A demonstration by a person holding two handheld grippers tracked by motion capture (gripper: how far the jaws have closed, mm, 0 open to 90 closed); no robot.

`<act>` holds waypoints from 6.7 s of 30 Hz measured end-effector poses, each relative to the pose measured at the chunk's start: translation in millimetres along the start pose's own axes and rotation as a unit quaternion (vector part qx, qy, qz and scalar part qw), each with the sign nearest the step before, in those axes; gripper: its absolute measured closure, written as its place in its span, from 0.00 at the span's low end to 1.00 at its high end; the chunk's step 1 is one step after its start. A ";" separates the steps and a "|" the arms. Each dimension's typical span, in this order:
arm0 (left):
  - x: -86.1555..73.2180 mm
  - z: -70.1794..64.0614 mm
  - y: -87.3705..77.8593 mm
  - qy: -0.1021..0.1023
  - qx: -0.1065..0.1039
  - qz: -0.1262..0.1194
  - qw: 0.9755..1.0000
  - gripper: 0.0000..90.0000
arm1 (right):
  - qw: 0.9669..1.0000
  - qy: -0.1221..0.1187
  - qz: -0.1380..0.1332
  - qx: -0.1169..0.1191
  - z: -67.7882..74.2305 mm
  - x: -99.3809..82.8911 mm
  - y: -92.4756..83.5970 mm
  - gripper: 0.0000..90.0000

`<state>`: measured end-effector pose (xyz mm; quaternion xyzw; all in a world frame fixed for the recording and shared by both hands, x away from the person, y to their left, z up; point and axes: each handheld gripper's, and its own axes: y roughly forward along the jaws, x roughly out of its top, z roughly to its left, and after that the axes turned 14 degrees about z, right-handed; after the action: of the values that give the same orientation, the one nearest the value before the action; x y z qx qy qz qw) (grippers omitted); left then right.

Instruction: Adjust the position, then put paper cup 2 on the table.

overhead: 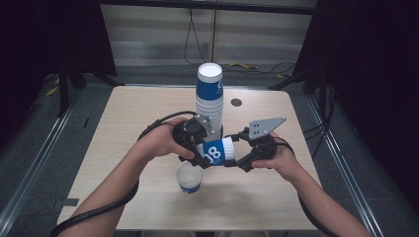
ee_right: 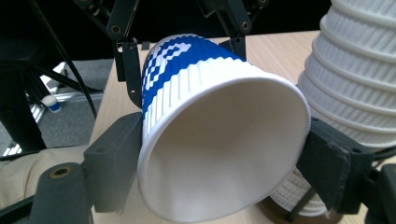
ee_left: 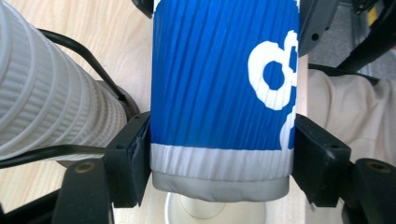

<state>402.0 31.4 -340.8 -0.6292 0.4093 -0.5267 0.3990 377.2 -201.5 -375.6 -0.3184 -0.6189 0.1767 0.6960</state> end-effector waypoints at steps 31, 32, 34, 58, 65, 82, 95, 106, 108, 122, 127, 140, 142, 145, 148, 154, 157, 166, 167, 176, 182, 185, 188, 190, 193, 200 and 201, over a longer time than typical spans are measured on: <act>-5.7 4.6 2.0 -0.040 0.031 0.023 0.998 0.24 | 0.999 0.033 0.018 -0.007 -2.7 -4.4 -20.1 0.27; -6.7 4.6 1.3 -0.040 0.031 0.021 0.998 0.24 | 0.999 0.038 0.020 -0.008 -2.8 -5.2 -21.7 0.27; -8.6 5.0 0.6 -0.040 0.035 0.018 0.998 0.24 | 0.999 0.040 0.027 -0.012 -3.3 -7.4 -24.2 0.27; -24.0 6.1 -7.7 -0.056 0.051 0.016 0.997 0.22 | 0.988 0.072 0.137 -0.027 -7.9 -21.9 -27.7 0.26; -34.2 7.2 -11.1 -0.075 0.051 0.007 0.996 0.22 | 0.975 0.090 0.203 -0.023 -10.9 -31.1 -20.3 0.26; -57.8 13.6 -14.3 -0.104 0.055 -0.002 0.993 0.21 | 0.956 0.075 0.283 -0.013 -8.1 -35.4 -6.5 0.23; -65.8 16.6 -10.4 -0.120 0.052 -0.002 0.991 0.21 | 0.947 0.047 0.318 -0.016 -6.4 -36.5 -1.0 0.21; -69.0 17.5 -8.6 -0.127 0.053 -0.006 0.990 0.21 | 0.944 0.020 0.328 -0.014 -6.6 -36.1 9.2 0.18; -70.2 18.4 -9.5 -0.123 0.054 -0.003 0.991 0.21 | 0.946 0.018 0.323 -0.016 -6.6 -35.4 10.8 0.17; -74.8 18.7 -7.8 -0.127 0.050 -0.004 0.991 0.21 | 0.957 0.009 0.288 -0.023 -4.9 -23.2 27.8 0.15; -77.6 18.2 -7.3 -0.128 0.049 -0.003 0.991 0.21 | 0.963 0.017 0.269 -0.028 -4.2 -24.2 32.3 0.15; -85.3 18.4 -6.3 -0.135 0.049 -0.005 0.990 0.21 | 0.970 0.026 0.240 -0.024 -2.9 -39.1 42.5 0.15; -85.7 17.6 -6.3 -0.140 0.050 -0.009 0.989 0.21 | 0.971 0.026 0.237 -0.026 -3.1 -40.1 41.9 0.15; -86.1 16.8 -6.2 -0.143 0.050 -0.010 0.988 0.21 | 0.971 0.030 0.236 -0.029 -3.0 -41.5 40.1 0.15; -86.4 16.6 -6.4 -0.144 0.050 -0.009 0.988 0.21 | 0.972 0.035 0.231 -0.029 -3.7 -43.7 37.4 0.15; -84.9 17.2 -6.2 -0.138 0.051 -0.009 0.989 0.21 | 0.971 0.034 0.232 -0.032 -2.6 -46.7 34.3 0.15; -84.2 17.2 -5.5 -0.136 0.050 -0.007 0.989 0.21 | 0.972 0.036 0.228 -0.031 -2.1 -48.5 32.7 0.15; -84.4 16.9 -2.8 -0.136 0.048 -0.005 0.990 0.21 | 0.976 0.038 0.213 -0.031 0.6 -58.5 33.0 0.15; -84.7 16.1 -2.5 -0.142 0.047 -0.007 0.989 0.21 | 0.976 0.038 0.212 -0.032 1.0 -59.1 33.3 0.15; -88.9 15.8 -2.2 -0.148 0.047 -0.009 0.988 0.21 | 0.977 0.037 0.206 -0.031 3.2 -74.5 38.5 0.15; -90.8 16.5 -1.0 -0.149 0.045 -0.012 0.988 0.21 | 0.979 0.050 0.195 -0.029 4.6 -82.6 34.8 0.15; -92.2 17.6 -1.0 -0.150 0.047 -0.010 0.988 0.21 | 0.980 0.055 0.191 -0.028 4.8 -86.9 31.3 0.15; -93.0 18.3 -0.7 -0.150 0.051 -0.010 0.987 0.21 | 0.979 0.057 0.193 -0.031 5.9 -93.2 28.1 0.15; -93.6 18.5 0.8 -0.150 0.049 -0.012 0.987 0.21 | 0.979 0.059 0.191 -0.033 6.5 -97.1 25.1 0.15; -94.4 19.3 2.1 -0.151 0.048 -0.013 0.987 0.21 | 0.980 0.069 0.185 -0.035 7.3 -101.9 19.9 0.15; -100.8 21.8 1.2 -0.166 0.054 -0.026 0.984 0.20 | 0.980 0.084 0.175 -0.044 8.8 -111.1 5.9 0.15; -102.9 22.5 0.5 -0.169 0.054 -0.030 0.984 0.20 | 0.980 0.084 0.175 -0.044 8.8 -112.2 4.9 0.15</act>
<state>413.0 129.0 -378.8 -0.6988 0.2882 -0.4455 0.4797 350.1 -267.8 -462.6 -0.4654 -0.5002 0.2411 0.6892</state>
